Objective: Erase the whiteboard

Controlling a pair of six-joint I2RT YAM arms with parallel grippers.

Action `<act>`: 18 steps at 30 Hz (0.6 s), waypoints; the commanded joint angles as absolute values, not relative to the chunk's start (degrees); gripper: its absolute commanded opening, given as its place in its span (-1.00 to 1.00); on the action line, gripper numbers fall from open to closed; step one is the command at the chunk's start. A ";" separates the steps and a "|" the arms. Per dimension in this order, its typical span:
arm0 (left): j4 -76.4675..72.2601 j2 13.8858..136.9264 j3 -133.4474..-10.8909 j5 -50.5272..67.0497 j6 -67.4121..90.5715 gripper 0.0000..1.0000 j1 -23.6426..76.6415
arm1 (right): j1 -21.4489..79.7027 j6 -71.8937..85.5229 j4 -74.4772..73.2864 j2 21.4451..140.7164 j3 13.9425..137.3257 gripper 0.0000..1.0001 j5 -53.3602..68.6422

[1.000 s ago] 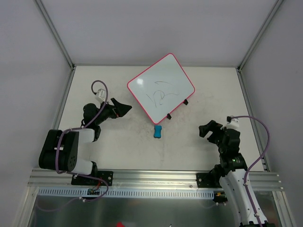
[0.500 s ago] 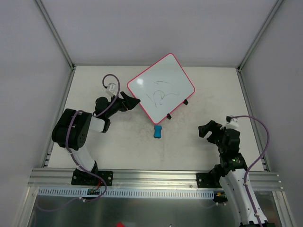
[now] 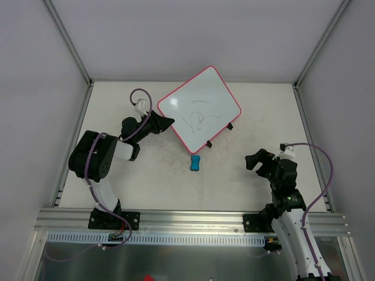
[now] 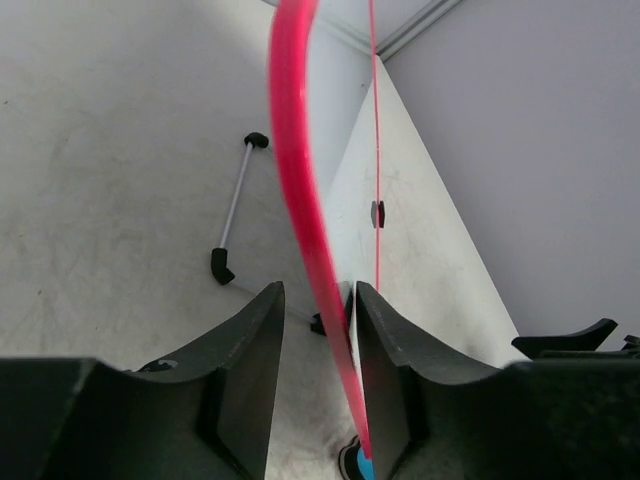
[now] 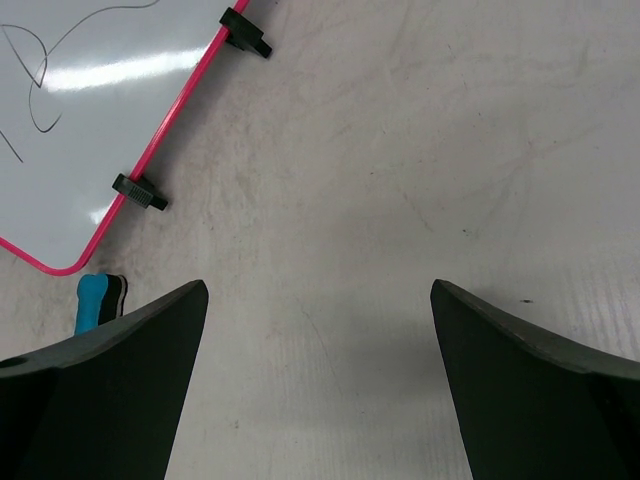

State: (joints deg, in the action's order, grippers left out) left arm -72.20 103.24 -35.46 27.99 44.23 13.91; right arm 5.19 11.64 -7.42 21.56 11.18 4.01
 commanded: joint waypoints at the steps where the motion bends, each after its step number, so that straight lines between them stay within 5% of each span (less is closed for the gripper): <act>1: -79.01 103.27 -38.05 28.47 43.86 -0.33 14.24 | 5.54 10.11 -4.66 21.80 10.99 0.98 6.84; 6: -78.22 102.66 -38.50 28.74 44.30 -0.51 14.24 | 7.82 7.83 -1.94 23.28 10.98 0.98 10.02; 12: -74.98 100.81 -39.02 28.04 42.81 -0.22 14.24 | 18.62 6.94 -3.43 34.79 16.60 0.98 0.45; 18: -74.45 100.28 -39.64 28.30 42.45 -0.21 14.24 | 31.45 7.73 -5.36 45.43 23.45 0.98 -9.83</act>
